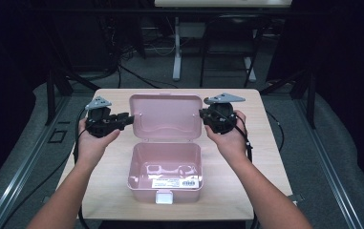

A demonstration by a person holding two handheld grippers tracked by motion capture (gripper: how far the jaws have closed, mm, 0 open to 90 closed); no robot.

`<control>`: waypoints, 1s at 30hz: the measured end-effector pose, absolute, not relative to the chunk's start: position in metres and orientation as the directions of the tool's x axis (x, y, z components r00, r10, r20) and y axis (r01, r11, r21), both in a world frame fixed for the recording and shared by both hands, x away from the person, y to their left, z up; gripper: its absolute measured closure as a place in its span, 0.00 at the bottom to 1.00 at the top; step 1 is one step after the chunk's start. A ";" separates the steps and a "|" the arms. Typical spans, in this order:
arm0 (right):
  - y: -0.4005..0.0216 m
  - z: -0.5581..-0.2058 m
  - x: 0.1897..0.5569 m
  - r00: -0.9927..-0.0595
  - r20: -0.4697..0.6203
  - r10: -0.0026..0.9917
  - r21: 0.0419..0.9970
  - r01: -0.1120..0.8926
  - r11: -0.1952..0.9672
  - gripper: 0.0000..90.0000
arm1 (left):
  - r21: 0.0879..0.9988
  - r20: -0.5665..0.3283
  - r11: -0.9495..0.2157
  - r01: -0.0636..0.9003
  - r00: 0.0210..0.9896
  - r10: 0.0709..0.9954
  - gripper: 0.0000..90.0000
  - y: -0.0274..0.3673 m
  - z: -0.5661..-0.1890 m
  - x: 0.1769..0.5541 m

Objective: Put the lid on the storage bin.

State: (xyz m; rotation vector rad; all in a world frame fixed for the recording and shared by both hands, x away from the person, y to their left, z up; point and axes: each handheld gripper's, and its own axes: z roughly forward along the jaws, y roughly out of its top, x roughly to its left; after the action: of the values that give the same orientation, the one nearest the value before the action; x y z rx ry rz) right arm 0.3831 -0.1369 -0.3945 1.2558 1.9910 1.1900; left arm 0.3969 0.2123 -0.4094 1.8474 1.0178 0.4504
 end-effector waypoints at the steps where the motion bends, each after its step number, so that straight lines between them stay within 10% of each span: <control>1: -0.137 -0.395 0.383 -0.451 0.038 0.892 0.869 0.456 0.194 0.95 | 0.869 -0.114 -0.204 0.450 0.584 0.804 0.75 0.212 -0.408 0.399; 30: -0.140 -0.397 0.377 -0.462 0.041 0.886 0.883 0.432 0.184 0.95 | 0.888 -0.091 -0.179 0.423 0.545 0.833 0.91 0.198 -0.392 0.408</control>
State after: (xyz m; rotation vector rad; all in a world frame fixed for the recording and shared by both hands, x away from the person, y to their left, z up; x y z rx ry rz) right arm 0.3774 -0.1396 -0.3970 1.2329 1.9768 1.2232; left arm 0.4075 0.1978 -0.3921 1.8003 1.0399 0.5237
